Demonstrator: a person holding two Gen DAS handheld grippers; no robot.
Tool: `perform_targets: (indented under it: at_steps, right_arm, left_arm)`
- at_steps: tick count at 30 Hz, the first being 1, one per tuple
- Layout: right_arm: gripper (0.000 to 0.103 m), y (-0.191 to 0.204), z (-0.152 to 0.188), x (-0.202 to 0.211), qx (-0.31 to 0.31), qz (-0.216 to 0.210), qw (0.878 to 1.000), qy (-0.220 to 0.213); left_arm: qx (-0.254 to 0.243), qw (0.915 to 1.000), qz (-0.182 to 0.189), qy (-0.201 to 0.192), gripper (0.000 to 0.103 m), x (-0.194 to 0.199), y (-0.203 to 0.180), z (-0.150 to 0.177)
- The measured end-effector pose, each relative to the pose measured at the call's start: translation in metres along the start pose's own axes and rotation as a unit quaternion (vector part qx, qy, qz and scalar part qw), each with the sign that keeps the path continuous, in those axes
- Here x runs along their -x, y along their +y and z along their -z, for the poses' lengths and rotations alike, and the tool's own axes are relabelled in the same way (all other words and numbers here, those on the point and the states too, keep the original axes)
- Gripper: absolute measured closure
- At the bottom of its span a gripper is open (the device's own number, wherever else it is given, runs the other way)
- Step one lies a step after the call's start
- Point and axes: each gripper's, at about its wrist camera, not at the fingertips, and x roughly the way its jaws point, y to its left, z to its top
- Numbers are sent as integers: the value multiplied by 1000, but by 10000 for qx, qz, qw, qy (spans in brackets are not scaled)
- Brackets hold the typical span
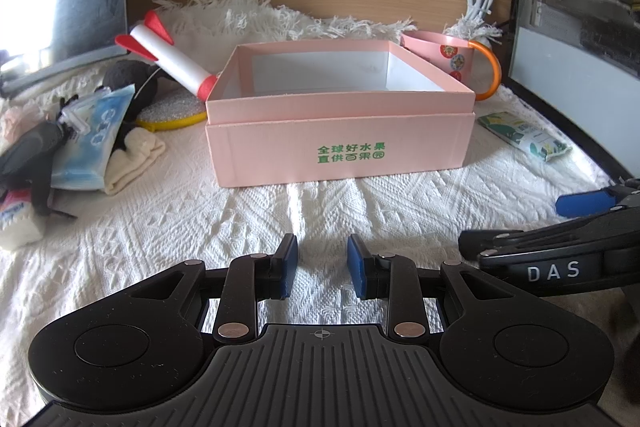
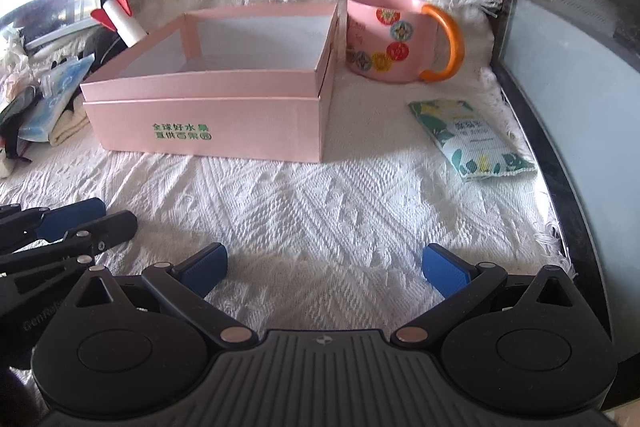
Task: Organize soft objects
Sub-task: 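Grasp the lacy pink-white scrunchie from the pile with the right gripper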
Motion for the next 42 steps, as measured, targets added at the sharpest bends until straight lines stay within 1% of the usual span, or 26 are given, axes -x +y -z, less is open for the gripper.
perform_targets:
  at_steps: [3,7,8,9,11,13,15,16,17,19,21,23,25,26,28,30,32,33,35,36,38,39,40,42]
  right_arm:
    - [0,5,-4,0,-69,111,9997,214]
    - [0,5,-15,-5,33,56,9982,590]
    - [1,7,-17,-6,29,51,9979,638]
    - [5,12,-19,-4,25,53,9979,642]
    - [5,27,-22,2,119,-14,9984,545]
    - [5,51,-24,11,300,-88,9992,230]
    - [5,81,-26,21,510,-82,9980,-366]
    - [5,96,-29,24,618,-79,9964,-568]
    - [5,115,-35,26,805,-194,9944,-657]
    - [5,145,-48,26,1107,-612,9901,-614]
    - [6,177,-58,27,1287,-964,9848,-658]
    - [8,206,-67,27,1489,-1147,9794,-736]
    - [10,238,-80,23,1801,-1370,9707,-812]
    - [10,260,-89,18,2008,-1488,9643,-875]
    - [10,295,-105,10,2313,-1737,9520,-996]
    - [10,327,-120,-2,2524,-1894,9424,-1108]
    - [10,357,-135,-21,2581,-1933,9399,-1118]
    - [12,371,-143,-35,2561,-1908,9417,-1059]
    - [17,395,-157,-65,2480,-1880,9470,-792]
    - [23,403,-162,-77,2470,-1903,9481,-627]
    - [59,413,-170,-99,2522,-1951,9475,-216]
    - [82,416,-175,-104,2579,-1972,9458,6]
    - [82,411,-178,-102,2556,-1957,9468,22]
    - [82,387,-186,-75,2462,-2050,9465,-382]
  left_arm:
    - [252,9994,222,-11,72,2,10,0]
    - [169,9982,538,215,72,5,29,-8]
    - [195,9977,583,274,72,7,38,-11]
    - [244,9974,599,316,72,10,48,-15]
    - [351,9968,595,391,72,18,74,-22]
    - [480,9963,515,494,72,27,104,-28]
    - [618,9952,383,648,72,34,138,-32]
    - [714,9943,320,725,72,37,155,-33]
    - [839,9931,263,776,72,41,173,-34]
    - [1115,9905,116,802,72,49,207,-34]
    - [1359,9882,-67,702,72,59,238,-34]
    - [1646,9841,-235,620,73,67,267,-33]
    - [1968,9782,-333,568,73,72,294,-30]
    - [2092,9755,-385,555,73,73,306,-27]
    - [2287,9705,-465,600,73,75,322,-20]
    - [2483,9658,-424,612,73,83,332,-9]
    - [2620,9626,-338,607,73,92,336,3]
    - [2658,9616,-330,605,73,96,337,9]
    - [2768,9584,-342,613,73,101,338,17]
    - [2857,9557,-338,622,73,104,337,22]
    - [3002,9513,-289,637,73,107,336,29]
    - [3023,9506,-273,648,73,107,335,32]
    - [3023,9504,-280,671,73,108,334,34]
    - [3056,9492,-262,702,73,108,332,37]
